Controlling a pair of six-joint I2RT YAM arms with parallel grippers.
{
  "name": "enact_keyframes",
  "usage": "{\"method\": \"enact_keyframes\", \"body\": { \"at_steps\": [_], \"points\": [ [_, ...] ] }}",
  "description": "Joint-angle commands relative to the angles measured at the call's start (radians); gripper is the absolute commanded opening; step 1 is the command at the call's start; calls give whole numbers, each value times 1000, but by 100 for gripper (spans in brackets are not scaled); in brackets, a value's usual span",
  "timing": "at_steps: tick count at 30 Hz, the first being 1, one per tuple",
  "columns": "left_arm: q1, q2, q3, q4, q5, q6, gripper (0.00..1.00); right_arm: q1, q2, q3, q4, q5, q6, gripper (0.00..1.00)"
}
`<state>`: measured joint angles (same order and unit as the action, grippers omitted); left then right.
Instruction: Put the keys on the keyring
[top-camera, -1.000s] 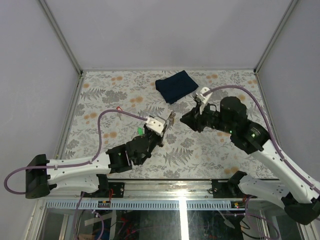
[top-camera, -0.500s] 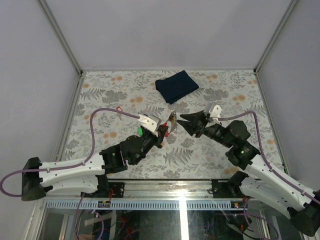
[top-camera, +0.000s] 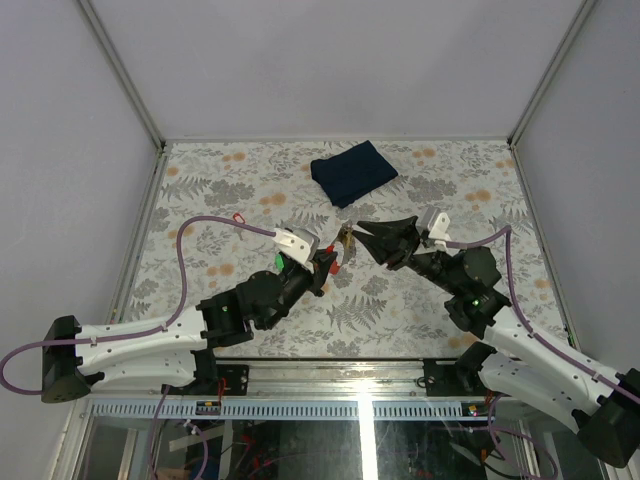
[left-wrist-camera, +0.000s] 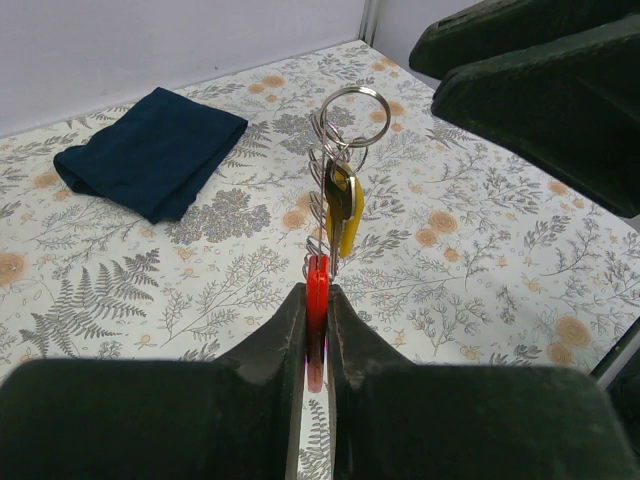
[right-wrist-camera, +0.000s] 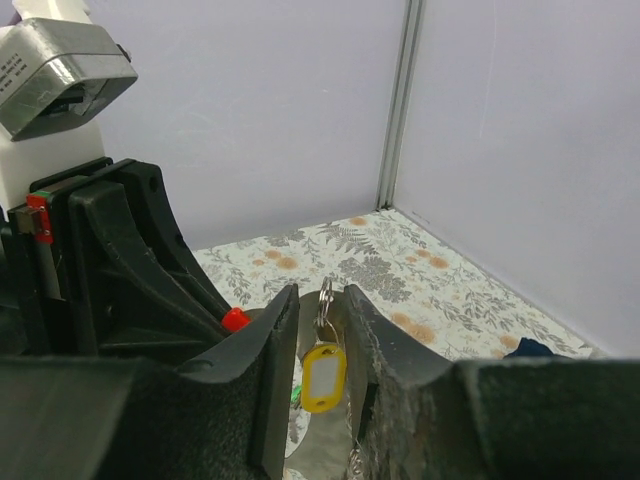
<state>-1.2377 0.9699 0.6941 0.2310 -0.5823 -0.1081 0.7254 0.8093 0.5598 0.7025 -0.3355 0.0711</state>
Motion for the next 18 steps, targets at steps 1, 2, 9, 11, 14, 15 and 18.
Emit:
{"method": "enact_keyframes", "body": {
  "at_steps": [1,2,9,11,14,15,18],
  "points": [
    [4,-17,28,69,4,-17,0,-6,17,2,94,-25,-11,31],
    [3,-17,28,70,5,-18,0,-6,21,2,94,-28,-12,31],
    [4,-16,28,71,3,-18,0,-5,46,-1,101,-66,-17,31],
    [3,-16,28,74,3,-18,0,-5,49,-2,98,-66,-22,31],
    [4,-17,27,77,4,-18,0,-5,52,-4,91,-59,-29,31],
    [4,-16,27,77,5,-18,0,-5,54,-6,90,-58,-31,31],
    [4,-13,28,79,7,-18,0,-5,58,-6,86,-47,-34,29]
  ]
}}
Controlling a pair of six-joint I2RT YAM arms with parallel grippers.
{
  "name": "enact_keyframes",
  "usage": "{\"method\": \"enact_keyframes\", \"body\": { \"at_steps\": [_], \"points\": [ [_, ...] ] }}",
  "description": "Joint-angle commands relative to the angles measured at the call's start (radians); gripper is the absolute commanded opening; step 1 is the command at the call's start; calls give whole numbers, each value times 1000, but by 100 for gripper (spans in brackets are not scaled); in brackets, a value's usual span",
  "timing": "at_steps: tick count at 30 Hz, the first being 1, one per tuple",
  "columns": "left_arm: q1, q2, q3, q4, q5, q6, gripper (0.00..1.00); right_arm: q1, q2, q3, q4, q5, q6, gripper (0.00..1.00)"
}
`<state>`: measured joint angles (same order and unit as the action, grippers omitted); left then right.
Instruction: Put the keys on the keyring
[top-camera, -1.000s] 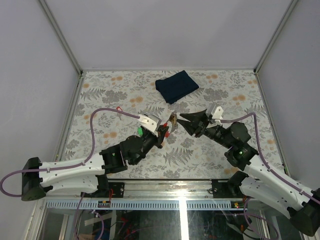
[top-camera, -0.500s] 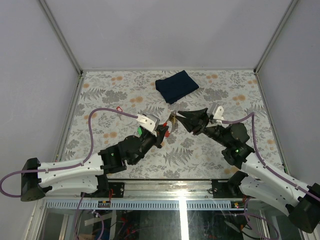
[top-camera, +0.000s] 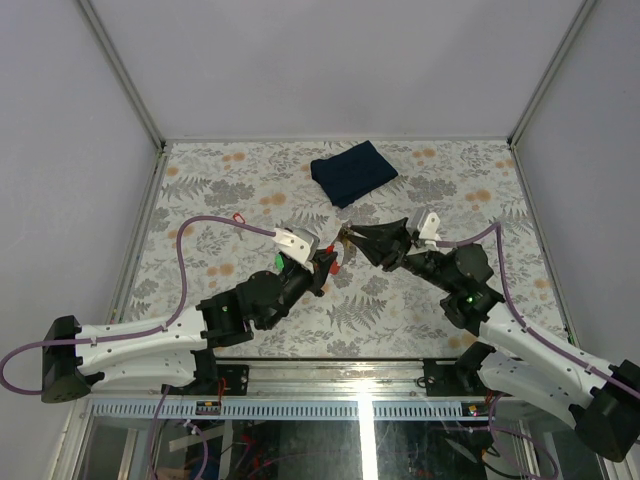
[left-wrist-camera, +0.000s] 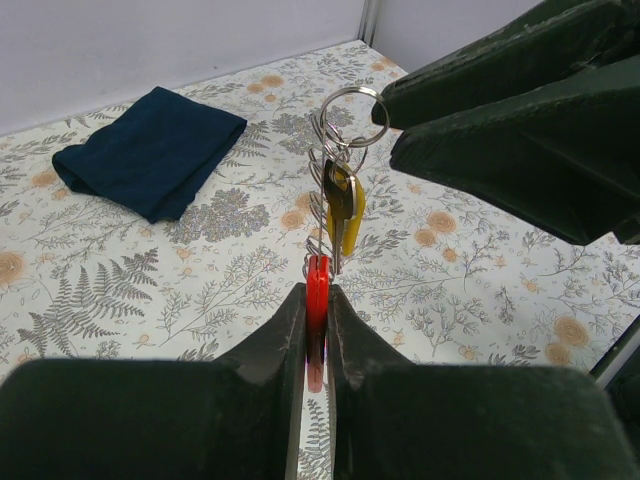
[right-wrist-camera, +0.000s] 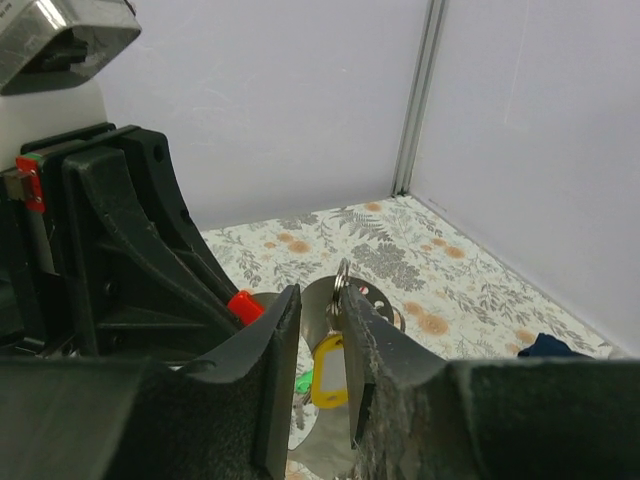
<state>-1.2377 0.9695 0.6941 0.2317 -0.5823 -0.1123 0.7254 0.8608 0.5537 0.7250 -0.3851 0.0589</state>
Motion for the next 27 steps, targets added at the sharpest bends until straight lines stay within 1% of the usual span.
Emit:
{"method": "enact_keyframes", "body": {
  "at_steps": [1,14,27],
  "points": [
    [3,-13,28,79,8,-13,0,-4,7,-1,63,5,-23,28],
    [3,-5,33,81,18,-17,0,-5,27,-4,82,23,-25,23],
    [4,-9,31,80,25,-18,0,-5,37,-6,93,44,-33,24]
  ]
}}
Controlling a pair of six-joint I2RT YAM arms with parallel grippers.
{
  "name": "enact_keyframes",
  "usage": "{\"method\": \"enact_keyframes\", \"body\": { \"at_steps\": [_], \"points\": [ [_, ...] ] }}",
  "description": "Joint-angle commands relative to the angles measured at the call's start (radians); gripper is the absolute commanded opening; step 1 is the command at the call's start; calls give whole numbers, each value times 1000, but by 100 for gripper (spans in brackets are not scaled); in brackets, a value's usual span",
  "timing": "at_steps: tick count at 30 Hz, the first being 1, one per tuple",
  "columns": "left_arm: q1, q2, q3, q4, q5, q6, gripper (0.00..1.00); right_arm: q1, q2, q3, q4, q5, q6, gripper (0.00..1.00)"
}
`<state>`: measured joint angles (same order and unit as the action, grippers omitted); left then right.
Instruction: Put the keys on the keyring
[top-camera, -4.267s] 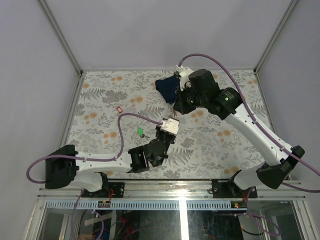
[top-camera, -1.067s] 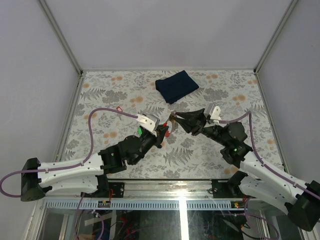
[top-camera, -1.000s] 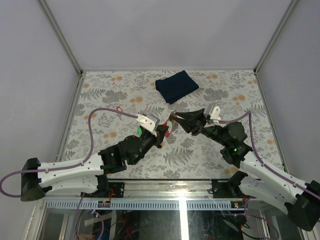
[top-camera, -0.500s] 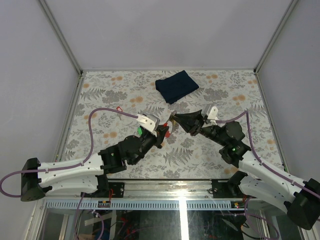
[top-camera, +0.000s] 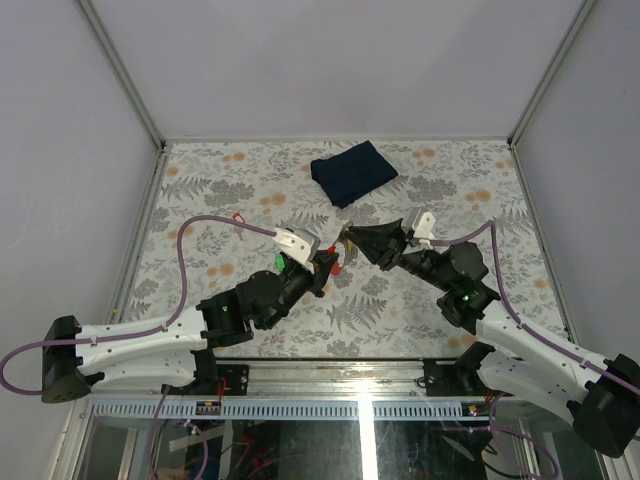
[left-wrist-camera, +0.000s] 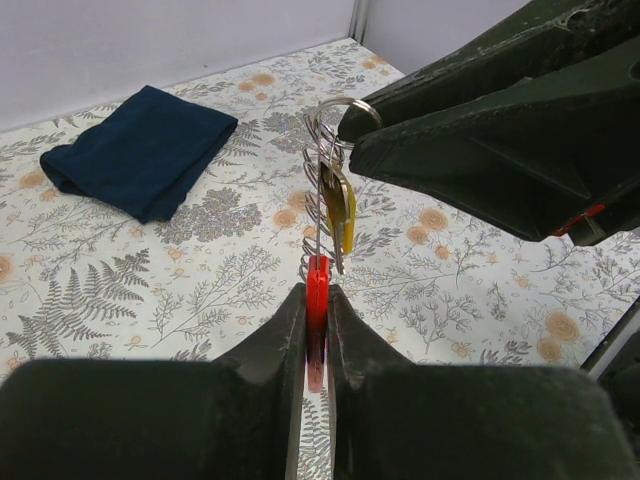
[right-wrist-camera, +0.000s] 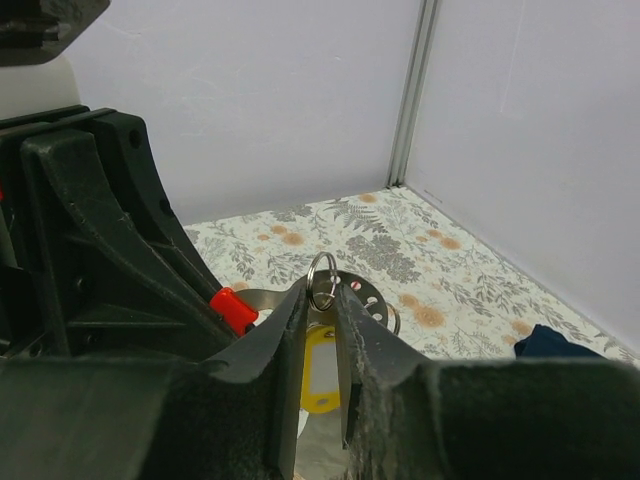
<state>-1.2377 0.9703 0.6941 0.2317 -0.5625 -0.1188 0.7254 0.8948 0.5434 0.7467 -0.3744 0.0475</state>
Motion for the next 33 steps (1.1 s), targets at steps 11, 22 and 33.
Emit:
{"method": "enact_keyframes", "body": {
  "at_steps": [11,22,33],
  "points": [
    [3,-10,30,87,14,-10,0,-4,12,3,71,44,-28,20],
    [4,-8,31,87,22,-10,0,-5,8,1,75,46,-28,11],
    [3,-18,27,76,23,-2,0,-4,-32,59,-83,20,-63,0]
  ]
}}
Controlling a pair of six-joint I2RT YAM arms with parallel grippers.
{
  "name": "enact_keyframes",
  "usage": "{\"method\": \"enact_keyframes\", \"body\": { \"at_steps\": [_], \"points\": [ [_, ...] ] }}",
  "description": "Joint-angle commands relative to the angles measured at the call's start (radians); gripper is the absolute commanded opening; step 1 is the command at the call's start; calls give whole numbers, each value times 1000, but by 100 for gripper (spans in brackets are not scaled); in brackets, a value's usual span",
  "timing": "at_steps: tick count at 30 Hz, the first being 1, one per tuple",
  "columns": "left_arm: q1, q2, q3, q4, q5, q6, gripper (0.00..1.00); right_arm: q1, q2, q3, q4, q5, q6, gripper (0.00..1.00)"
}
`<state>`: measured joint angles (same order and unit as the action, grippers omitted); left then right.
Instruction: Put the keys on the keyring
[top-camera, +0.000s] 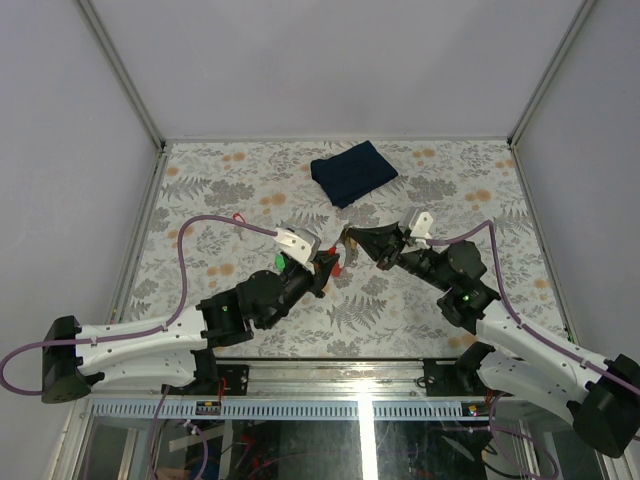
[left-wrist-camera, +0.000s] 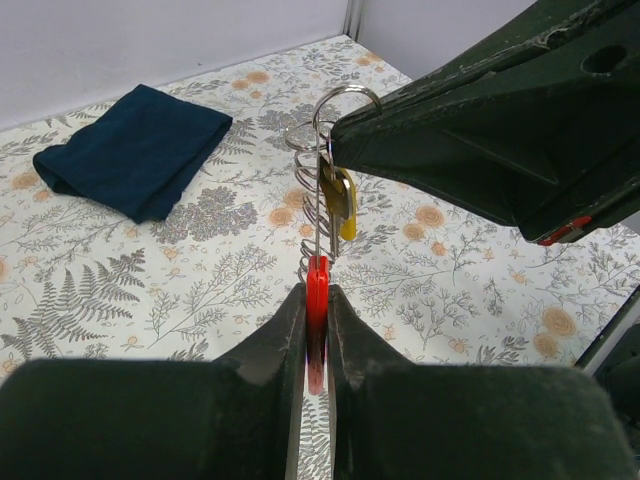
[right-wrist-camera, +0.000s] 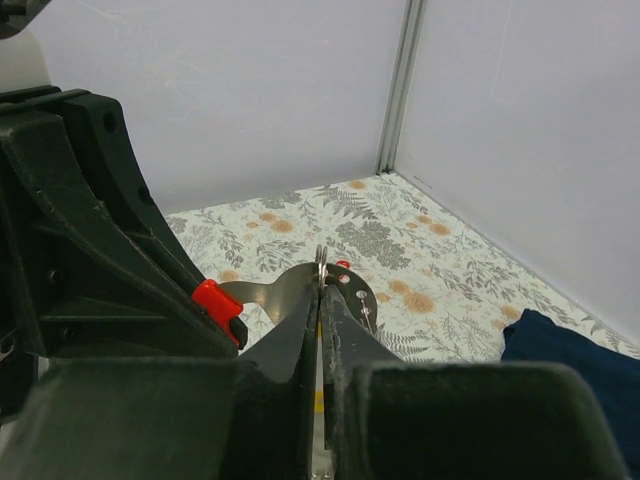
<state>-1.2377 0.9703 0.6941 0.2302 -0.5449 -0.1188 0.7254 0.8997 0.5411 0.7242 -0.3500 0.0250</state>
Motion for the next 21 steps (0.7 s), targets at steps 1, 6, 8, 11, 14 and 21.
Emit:
{"method": "enact_keyframes", "body": {
  "at_steps": [1,6,8,11,14,21],
  "points": [
    [3,-19,26,73,5,2,0,-4,-42,73,-95,-7,-51,0],
    [4,-35,25,44,7,17,7,-5,-79,147,-313,-11,-109,0],
    [3,-44,22,37,14,21,15,-6,-81,198,-435,-12,-139,0],
    [3,-56,14,32,36,24,29,-5,-66,292,-637,-9,-174,0],
    [3,-68,9,31,67,25,48,-5,-52,369,-762,-8,-203,0],
    [4,-65,50,-71,81,30,98,-5,-33,455,-905,37,-218,0]
  ]
}}
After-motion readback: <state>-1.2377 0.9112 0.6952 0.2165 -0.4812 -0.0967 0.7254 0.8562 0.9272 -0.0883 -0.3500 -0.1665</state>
